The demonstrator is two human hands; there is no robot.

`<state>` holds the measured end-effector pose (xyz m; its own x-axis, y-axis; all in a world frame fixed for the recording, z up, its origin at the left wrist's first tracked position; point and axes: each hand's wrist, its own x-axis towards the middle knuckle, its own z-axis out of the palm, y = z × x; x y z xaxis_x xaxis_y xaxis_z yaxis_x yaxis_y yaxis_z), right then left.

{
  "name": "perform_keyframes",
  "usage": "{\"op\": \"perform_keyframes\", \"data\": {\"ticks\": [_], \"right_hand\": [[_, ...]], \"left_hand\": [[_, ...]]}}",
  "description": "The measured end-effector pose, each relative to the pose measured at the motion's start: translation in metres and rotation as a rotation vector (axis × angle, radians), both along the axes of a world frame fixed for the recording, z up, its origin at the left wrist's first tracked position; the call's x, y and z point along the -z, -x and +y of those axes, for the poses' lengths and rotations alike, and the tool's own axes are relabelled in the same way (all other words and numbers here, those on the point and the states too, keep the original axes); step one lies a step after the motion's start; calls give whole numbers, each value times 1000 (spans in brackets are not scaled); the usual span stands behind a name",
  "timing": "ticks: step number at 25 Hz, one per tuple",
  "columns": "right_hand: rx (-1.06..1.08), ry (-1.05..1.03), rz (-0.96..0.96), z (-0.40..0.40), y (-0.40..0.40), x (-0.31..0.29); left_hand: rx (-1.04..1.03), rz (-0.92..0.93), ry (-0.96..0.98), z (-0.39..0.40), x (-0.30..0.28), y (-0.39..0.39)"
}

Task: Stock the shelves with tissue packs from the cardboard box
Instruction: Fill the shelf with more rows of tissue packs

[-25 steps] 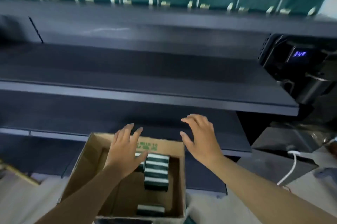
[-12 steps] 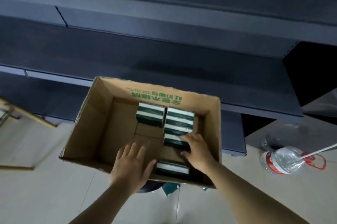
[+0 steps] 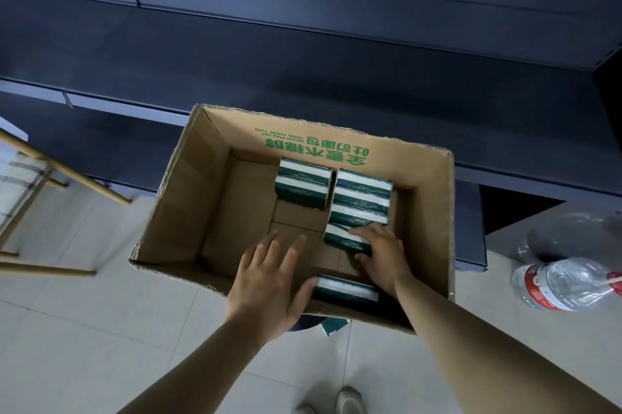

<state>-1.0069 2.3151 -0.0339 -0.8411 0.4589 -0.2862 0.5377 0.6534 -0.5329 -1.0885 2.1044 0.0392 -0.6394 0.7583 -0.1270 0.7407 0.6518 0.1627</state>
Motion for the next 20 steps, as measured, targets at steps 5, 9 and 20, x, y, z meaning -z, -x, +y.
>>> {"op": "perform_keyframes", "data": {"ticks": [5,9,20], "right_hand": [[-29,-34,11,2,-1,0],[-6,-77,45,-2,-4,-11],[-72,-195,386,-18,37,-171]], "left_hand": [[2,-13,12,1,-1,-1],[-26,-60,37,-1,-3,-2],[-141,24,-82,-17,-98,65]]}}
